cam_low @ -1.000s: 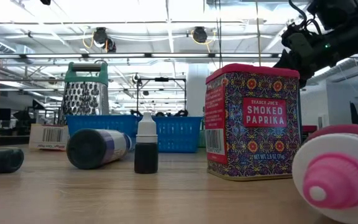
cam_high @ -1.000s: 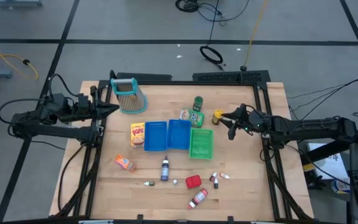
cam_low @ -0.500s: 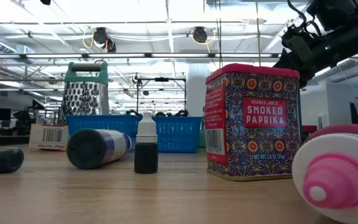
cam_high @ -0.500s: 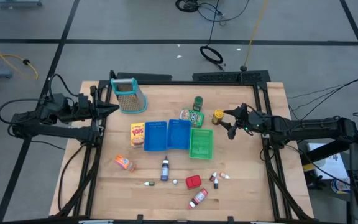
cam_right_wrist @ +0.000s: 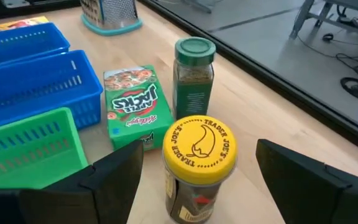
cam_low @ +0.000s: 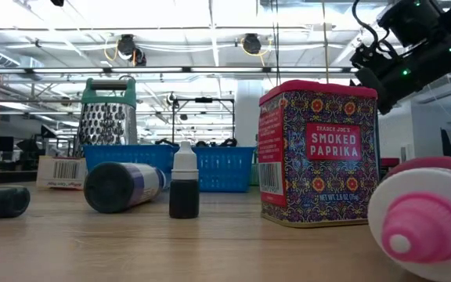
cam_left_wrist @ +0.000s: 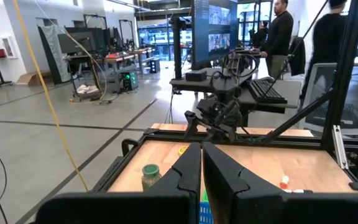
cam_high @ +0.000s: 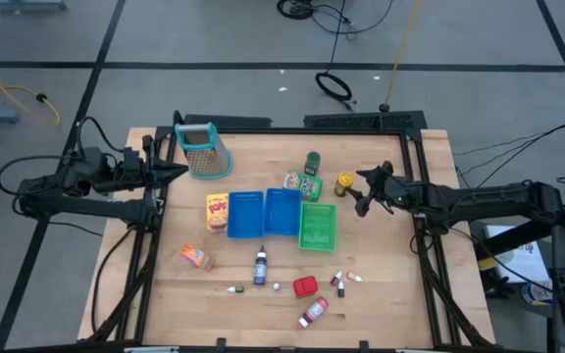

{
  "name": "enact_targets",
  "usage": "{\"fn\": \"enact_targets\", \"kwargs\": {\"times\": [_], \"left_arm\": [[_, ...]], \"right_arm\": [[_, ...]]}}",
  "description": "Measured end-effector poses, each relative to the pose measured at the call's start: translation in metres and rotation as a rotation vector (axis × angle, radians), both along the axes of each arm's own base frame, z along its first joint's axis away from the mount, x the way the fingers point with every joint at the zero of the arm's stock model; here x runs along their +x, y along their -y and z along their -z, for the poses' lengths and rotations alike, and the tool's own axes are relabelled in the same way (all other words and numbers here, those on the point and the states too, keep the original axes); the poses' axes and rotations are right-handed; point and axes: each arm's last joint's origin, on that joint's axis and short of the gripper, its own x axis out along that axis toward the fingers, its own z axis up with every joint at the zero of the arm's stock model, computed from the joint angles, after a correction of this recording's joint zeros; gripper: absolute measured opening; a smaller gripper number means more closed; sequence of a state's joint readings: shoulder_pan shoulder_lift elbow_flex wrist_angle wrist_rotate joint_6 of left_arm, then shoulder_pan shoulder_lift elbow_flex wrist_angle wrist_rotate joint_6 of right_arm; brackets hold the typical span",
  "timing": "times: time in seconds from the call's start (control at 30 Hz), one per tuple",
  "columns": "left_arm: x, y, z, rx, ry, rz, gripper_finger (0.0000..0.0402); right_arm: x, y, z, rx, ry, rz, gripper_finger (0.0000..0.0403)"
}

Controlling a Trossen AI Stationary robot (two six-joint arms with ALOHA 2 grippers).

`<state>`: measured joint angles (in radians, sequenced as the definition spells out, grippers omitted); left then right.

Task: Pick & Place Kitchen Items
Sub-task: Put the yellow seasoning bottle into the green bin

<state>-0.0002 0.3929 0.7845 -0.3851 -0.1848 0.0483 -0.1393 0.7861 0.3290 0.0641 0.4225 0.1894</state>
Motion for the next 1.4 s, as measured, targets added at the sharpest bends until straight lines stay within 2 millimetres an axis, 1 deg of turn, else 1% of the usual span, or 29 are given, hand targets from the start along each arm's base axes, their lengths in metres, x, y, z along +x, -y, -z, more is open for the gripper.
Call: {"fn": "enact_targets", "kwargs": {"times": [0.27, 0.47, 0.67, 0.83, 1.03, 1.3, 1.4], "left_arm": [[0.000, 0.000, 0.000, 0.000, 0.000, 0.000, 0.0021], [0.000, 0.000, 0.000, 0.000, 0.000, 0.000, 0.0021], [0.000, 0.000, 0.000, 0.000, 0.000, 0.000, 0.0021], [0.000, 0.000, 0.000, 0.000, 0.000, 0.000, 0.0021], [0.000, 0.000, 0.000, 0.000, 0.000, 0.000, 0.0021], [0.000, 0.000, 0.000, 0.000, 0.000, 0.000, 0.0021], [0.000, 0.000, 0.000, 0.000, 0.000, 0.000, 0.0021]], "right_arm": [[0.004, 0.009, 0.011, 0.019, -0.072, 0.051, 0.0312], [0.009, 0.014, 0.016, 0.025, -0.081, 0.072, 0.0312], [0.017, 0.015, 0.021, 0.047, -0.073, 0.026, 0.0313], [0.024, 0.019, 0.028, 0.017, -0.101, 0.020, 0.0315], [0.033, 0.025, 0.034, -0.017, -0.088, 0.022, 0.0314], [0.036, 0.029, 0.043, -0.012, -0.121, 0.035, 0.0312], [0.037, 0.029, 0.043, -0.012, -0.116, 0.035, 0.0299]]}}
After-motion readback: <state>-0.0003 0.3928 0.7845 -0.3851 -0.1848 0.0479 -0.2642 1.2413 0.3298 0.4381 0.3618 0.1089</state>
